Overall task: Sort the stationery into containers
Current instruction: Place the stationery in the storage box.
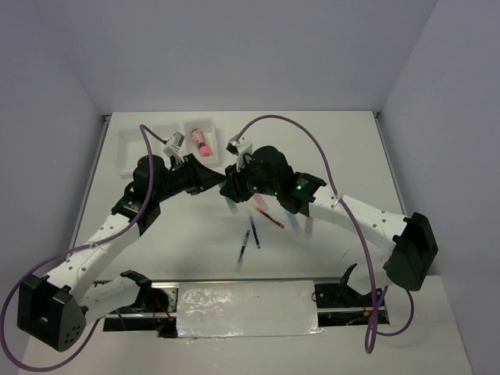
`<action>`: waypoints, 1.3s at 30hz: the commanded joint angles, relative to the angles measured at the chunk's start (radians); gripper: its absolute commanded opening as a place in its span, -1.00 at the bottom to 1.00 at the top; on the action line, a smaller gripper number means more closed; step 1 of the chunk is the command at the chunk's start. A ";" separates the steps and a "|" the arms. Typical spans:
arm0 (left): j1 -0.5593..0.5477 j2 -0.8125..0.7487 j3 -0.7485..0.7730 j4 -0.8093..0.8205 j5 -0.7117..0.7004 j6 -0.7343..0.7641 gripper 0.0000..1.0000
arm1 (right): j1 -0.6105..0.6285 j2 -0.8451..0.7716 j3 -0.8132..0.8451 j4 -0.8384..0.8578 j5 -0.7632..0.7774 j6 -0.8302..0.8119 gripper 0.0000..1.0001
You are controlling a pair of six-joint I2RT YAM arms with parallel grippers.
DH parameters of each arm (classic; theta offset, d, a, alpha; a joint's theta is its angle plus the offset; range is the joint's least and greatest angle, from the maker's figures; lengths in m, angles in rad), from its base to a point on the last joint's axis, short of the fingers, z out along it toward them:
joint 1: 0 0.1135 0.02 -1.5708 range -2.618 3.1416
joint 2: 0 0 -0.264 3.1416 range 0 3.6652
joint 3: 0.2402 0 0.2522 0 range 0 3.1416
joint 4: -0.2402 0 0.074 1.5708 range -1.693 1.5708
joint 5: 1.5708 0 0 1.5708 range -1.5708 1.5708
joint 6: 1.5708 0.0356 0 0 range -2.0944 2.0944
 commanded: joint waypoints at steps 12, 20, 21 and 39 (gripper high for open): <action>0.032 0.143 0.334 -0.411 -0.388 0.301 -1.00 | -0.056 -0.004 0.058 0.064 0.011 0.034 0.99; 0.251 0.478 0.678 -0.549 -0.660 0.436 -1.00 | -0.165 -0.270 -0.164 -0.104 0.281 0.093 0.99; 0.268 0.562 0.709 -0.529 -0.664 0.433 -1.00 | -0.172 -0.319 -0.179 -0.115 0.281 0.099 0.99; 0.334 1.151 1.249 -0.603 -0.719 0.492 -0.01 | -0.169 -0.380 -0.281 -0.221 0.297 0.080 1.00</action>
